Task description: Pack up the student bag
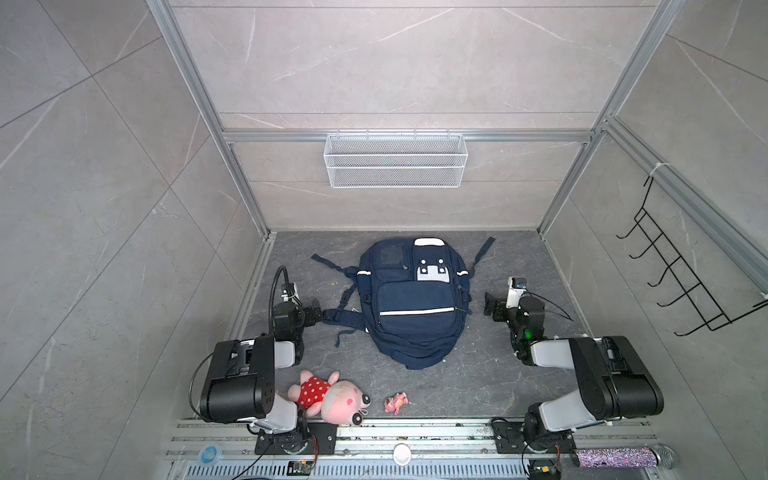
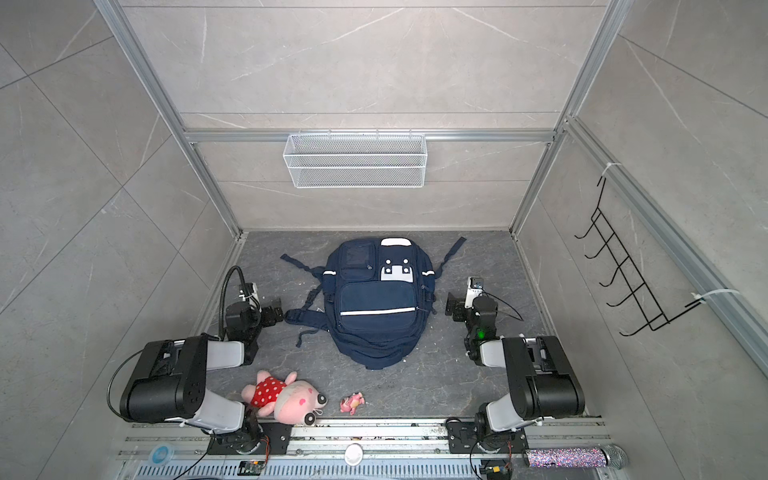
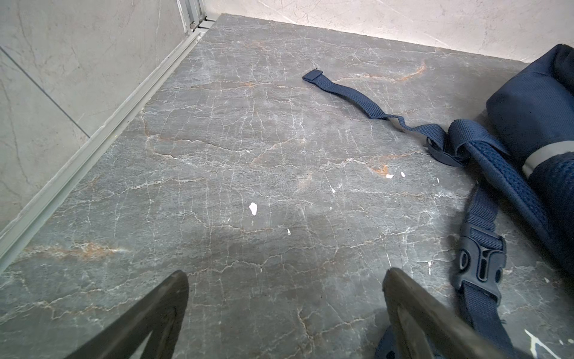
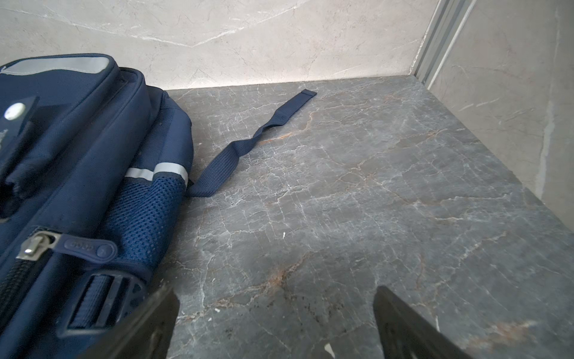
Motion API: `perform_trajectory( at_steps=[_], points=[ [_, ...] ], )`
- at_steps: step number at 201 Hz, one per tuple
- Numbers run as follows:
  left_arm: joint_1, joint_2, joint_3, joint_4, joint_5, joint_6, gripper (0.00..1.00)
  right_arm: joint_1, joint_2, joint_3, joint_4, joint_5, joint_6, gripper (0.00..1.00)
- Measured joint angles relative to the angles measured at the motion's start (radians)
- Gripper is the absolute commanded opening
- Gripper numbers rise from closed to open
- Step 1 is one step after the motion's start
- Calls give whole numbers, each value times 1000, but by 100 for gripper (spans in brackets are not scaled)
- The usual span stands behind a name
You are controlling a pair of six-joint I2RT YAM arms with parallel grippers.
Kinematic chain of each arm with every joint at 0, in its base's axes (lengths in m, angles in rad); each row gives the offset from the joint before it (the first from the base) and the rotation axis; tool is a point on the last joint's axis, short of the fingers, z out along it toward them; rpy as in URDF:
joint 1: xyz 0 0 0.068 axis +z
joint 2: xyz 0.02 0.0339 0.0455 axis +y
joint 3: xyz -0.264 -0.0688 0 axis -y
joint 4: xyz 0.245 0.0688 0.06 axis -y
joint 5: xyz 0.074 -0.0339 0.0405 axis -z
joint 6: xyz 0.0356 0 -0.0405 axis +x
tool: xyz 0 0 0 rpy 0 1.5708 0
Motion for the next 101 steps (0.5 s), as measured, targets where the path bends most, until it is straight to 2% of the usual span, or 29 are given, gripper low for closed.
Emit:
perform_trajectory(
  at_steps=[36, 70, 101],
  points=[
    [-3, 0, 0, 1, 0, 3, 100, 0, 0, -1, 6, -5, -1, 100],
    [-3, 0, 0, 1, 0, 4, 100, 0, -9, -112, 156, -17, -6, 100],
    [-3, 0, 0, 2, 0, 5, 100, -16, -5, -52, 99, -23, 0, 100]
  ],
)
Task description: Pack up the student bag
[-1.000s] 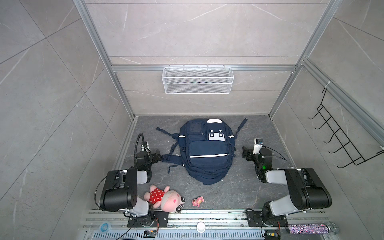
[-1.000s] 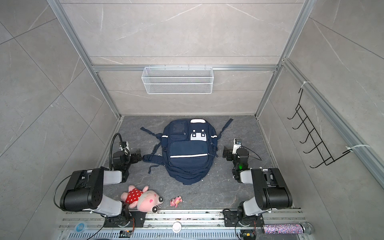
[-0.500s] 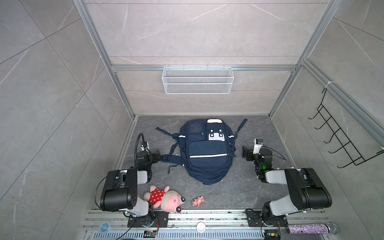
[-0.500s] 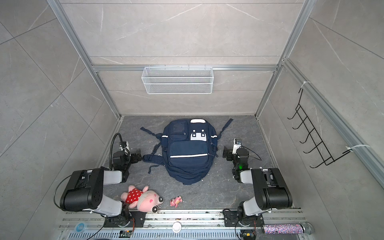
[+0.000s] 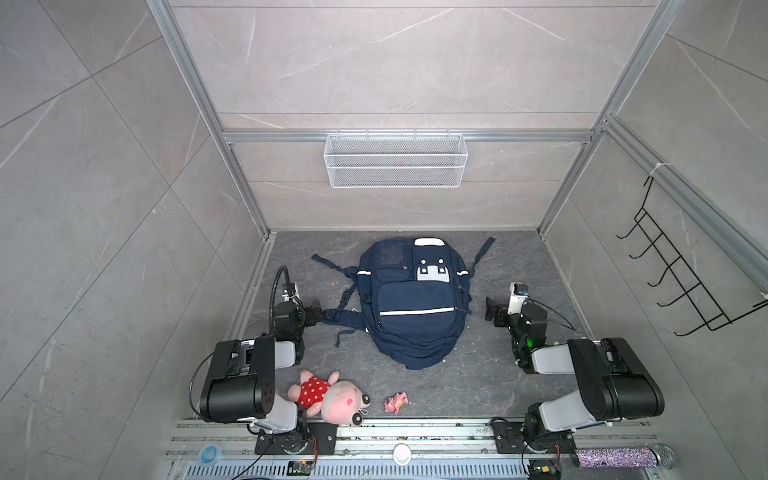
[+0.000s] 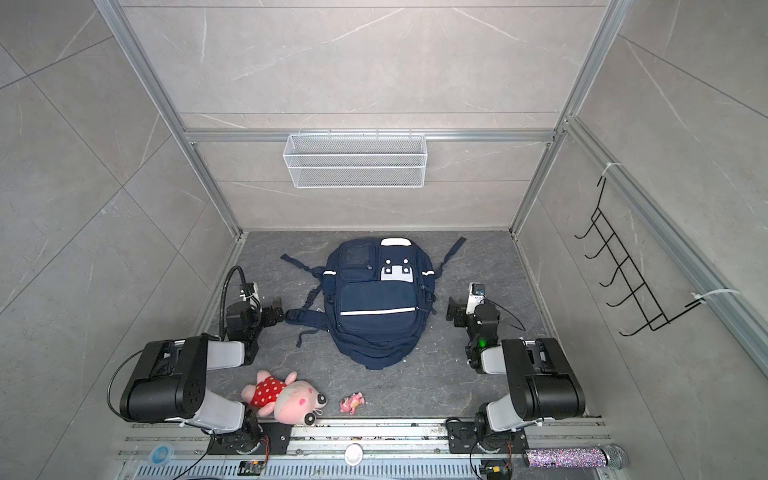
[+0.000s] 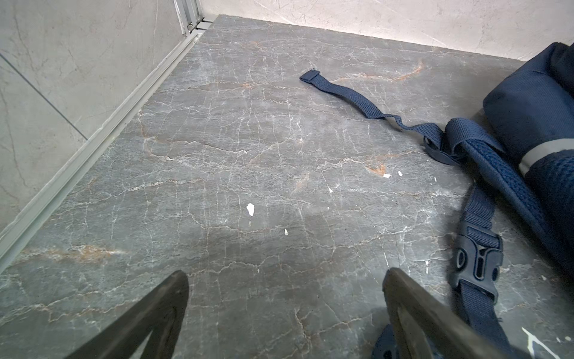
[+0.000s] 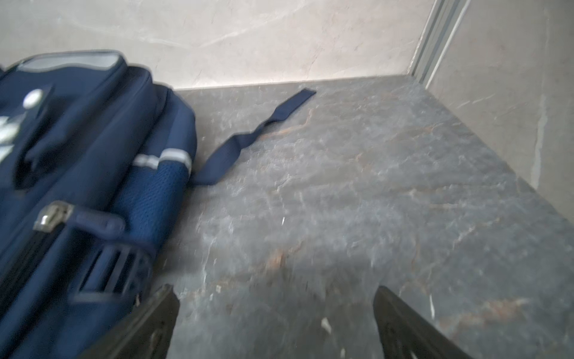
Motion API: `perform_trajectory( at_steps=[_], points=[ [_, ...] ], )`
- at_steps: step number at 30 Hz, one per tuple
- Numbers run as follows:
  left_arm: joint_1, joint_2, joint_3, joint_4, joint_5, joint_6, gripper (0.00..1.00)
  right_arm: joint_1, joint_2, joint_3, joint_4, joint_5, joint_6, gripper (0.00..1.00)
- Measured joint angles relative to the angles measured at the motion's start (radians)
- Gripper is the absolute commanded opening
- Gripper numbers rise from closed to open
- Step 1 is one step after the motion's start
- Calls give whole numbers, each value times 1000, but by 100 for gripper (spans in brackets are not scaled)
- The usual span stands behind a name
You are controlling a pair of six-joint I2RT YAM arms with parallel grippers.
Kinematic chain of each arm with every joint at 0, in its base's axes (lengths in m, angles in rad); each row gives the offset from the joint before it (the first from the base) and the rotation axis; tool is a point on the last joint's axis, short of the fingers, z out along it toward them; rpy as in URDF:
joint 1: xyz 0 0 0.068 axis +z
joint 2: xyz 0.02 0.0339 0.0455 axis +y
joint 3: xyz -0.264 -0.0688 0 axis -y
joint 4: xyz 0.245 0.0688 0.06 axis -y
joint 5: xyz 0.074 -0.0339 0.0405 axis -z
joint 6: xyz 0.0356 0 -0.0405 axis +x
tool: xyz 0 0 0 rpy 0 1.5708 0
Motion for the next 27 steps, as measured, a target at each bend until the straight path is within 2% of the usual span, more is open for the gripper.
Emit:
perform_trajectory(
  at_steps=[3, 11, 16, 27],
  points=[
    [0, 0, 0, 0, 0, 0, 100, -3, -3, -13, 54, -10, 1, 100],
    [0, 0, 0, 0, 0, 2, 100, -10, -2, -32, 64, -30, 5, 100],
    [0, 0, 0, 0, 0, 2, 100, -7, -1, 22, -16, -30, 3, 100],
    [0, 0, 0, 0, 0, 2, 100, -1, -1, 43, -57, -29, 0, 100]
  ],
)
